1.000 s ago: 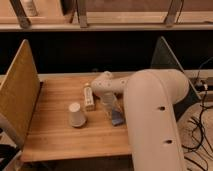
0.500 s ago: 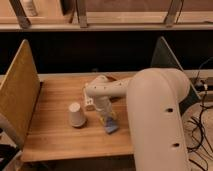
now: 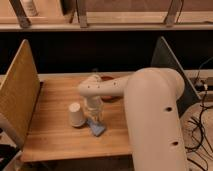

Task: Wipe the white sponge on the table

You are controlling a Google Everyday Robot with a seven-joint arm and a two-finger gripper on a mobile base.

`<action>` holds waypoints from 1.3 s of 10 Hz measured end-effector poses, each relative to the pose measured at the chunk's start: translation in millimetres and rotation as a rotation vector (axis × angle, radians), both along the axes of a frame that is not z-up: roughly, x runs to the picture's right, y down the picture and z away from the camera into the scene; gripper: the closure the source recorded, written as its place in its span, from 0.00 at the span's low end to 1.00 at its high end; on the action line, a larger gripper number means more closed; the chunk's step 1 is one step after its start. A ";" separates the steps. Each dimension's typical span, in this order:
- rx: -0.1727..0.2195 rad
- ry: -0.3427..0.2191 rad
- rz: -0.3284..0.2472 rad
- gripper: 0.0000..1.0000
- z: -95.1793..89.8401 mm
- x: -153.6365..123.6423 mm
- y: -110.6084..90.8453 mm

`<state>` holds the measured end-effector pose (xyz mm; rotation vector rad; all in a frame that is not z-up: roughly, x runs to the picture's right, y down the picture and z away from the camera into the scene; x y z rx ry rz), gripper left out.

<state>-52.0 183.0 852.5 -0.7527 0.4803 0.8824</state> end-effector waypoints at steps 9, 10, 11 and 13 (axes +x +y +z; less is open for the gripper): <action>0.225 0.292 0.110 0.92 65.7 100.4 -96.9; 0.229 0.343 0.120 0.92 66.0 123.1 -97.6; 0.230 0.399 0.132 0.92 65.3 145.6 -97.9; 0.223 0.494 0.144 0.92 58.6 181.5 -97.1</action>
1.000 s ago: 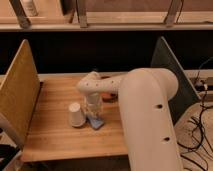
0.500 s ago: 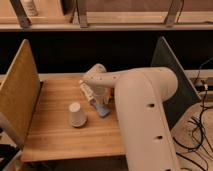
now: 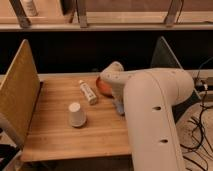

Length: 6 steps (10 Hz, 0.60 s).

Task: Wipe the white sponge on the table

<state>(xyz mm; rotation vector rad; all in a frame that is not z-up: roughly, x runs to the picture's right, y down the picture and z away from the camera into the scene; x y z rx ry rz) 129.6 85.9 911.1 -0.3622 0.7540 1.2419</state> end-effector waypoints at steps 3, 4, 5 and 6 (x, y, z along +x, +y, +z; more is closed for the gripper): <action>-0.067 0.044 -0.059 0.92 -28.4 12.2 19.4; -0.090 0.039 -0.091 0.92 -36.6 9.4 26.8; -0.131 0.017 -0.139 0.92 -48.9 0.8 42.1; -0.162 -0.008 -0.176 0.92 -58.6 -8.2 54.1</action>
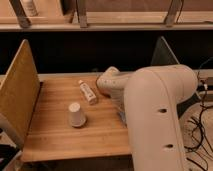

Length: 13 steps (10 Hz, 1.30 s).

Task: Wipe the white sponge on the table

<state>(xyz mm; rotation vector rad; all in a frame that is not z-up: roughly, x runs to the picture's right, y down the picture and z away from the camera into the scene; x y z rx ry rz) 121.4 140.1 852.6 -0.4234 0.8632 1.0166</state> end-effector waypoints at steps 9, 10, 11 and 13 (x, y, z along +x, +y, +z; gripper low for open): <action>-0.089 -0.295 -0.114 0.92 -14.7 -127.3 34.0; -0.078 -0.318 -0.128 0.92 -7.7 -141.9 30.2; -0.065 -0.327 -0.136 0.92 -1.1 -150.2 25.3; -0.008 -0.322 -0.144 0.92 18.4 -158.3 -0.1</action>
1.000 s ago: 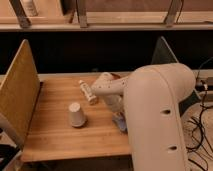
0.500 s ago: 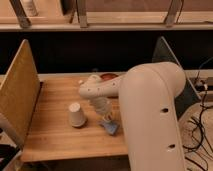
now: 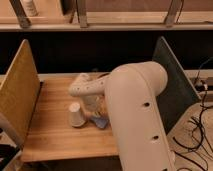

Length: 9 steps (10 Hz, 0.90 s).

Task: Wipe the white sponge on the table

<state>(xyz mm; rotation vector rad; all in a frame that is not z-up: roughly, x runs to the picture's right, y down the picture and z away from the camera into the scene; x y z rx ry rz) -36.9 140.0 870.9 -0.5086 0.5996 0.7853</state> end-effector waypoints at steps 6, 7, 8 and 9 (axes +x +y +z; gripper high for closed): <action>0.170 0.157 0.149 0.92 28.8 70.9 -81.6; 0.178 0.200 0.187 0.92 26.4 96.3 -84.0; 0.185 0.233 0.216 0.92 23.0 115.3 -85.4; 0.191 0.269 0.246 0.92 18.4 137.7 -85.8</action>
